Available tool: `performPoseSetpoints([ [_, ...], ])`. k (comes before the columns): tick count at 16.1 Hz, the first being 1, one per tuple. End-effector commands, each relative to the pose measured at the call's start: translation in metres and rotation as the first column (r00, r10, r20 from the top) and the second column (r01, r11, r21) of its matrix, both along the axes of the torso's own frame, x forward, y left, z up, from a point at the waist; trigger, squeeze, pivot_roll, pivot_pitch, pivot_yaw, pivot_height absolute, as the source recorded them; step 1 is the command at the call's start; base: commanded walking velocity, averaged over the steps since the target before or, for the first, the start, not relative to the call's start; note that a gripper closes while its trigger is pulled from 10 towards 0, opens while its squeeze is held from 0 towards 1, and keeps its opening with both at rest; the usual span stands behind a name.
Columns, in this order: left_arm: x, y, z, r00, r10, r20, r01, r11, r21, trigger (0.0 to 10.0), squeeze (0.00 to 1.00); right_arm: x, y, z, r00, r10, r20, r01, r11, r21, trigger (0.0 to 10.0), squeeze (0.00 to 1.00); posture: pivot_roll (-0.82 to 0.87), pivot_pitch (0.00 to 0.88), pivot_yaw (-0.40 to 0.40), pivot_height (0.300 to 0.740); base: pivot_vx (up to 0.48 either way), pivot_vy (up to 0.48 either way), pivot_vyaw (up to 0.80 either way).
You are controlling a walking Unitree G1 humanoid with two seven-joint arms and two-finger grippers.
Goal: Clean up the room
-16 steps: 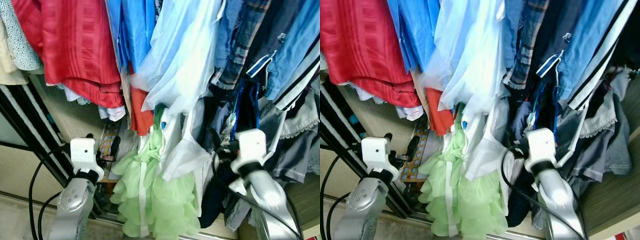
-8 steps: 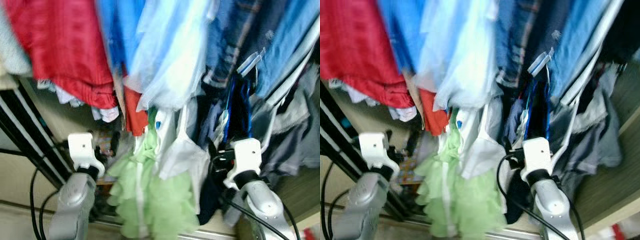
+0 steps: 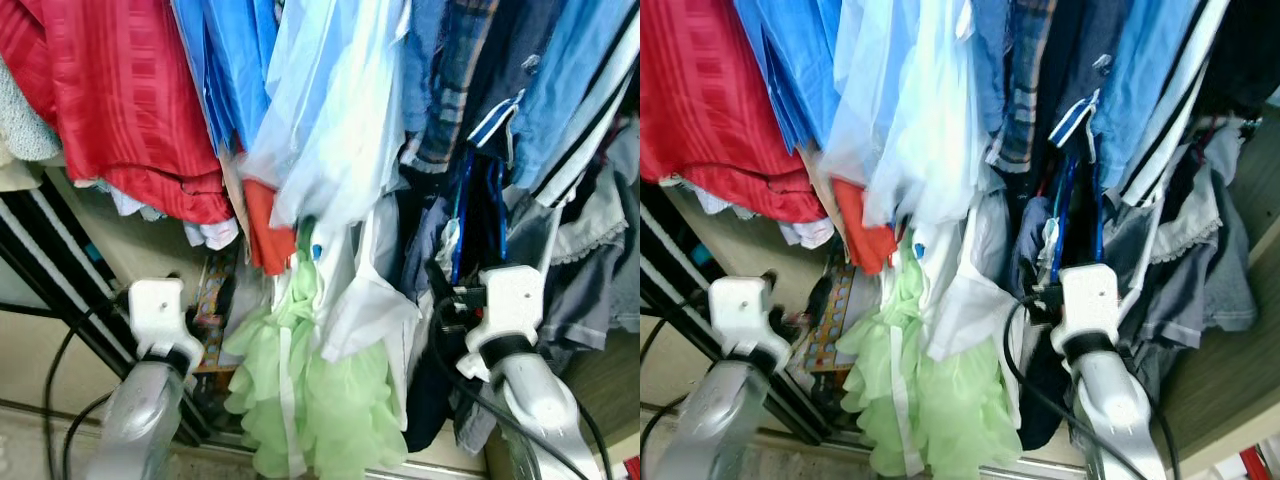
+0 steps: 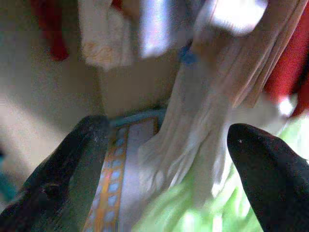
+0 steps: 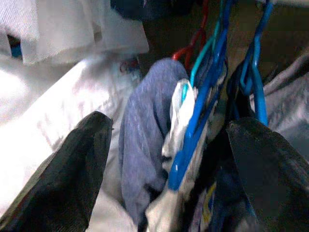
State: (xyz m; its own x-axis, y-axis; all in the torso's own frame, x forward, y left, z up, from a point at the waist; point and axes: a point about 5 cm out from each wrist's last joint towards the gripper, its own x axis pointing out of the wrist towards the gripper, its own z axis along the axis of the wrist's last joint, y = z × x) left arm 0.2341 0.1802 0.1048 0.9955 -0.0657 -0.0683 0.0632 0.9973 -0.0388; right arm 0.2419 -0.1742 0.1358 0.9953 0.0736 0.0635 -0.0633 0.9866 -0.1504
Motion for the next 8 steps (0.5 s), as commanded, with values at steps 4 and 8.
performPoseSetpoints([
  [4, 0.0004, 0.0038, -0.0032, 0.999, 0.008, -0.039, -0.008, 1.000, -0.006, 10.0, 0.00, -0.0166, -0.0051, -0.0084, 0.998, -0.028, -0.050, 0.027, 0.999, -0.028, 10.0, 0.00, -0.14, 0.000, 0.049, 0.740, 0.000, 0.000, 0.00],
  [8, 0.0015, -0.0014, -0.0016, 0.999, -0.003, -0.038, 0.003, 1.000, -0.009, 10.0, 0.00, -0.0107, 0.0004, -0.0054, 0.999, 0.007, -0.044, -0.010, 0.998, -0.057, 10.0, 0.00, -0.13, 0.000, 0.032, 0.740, 0.000, 0.000, 0.80],
])
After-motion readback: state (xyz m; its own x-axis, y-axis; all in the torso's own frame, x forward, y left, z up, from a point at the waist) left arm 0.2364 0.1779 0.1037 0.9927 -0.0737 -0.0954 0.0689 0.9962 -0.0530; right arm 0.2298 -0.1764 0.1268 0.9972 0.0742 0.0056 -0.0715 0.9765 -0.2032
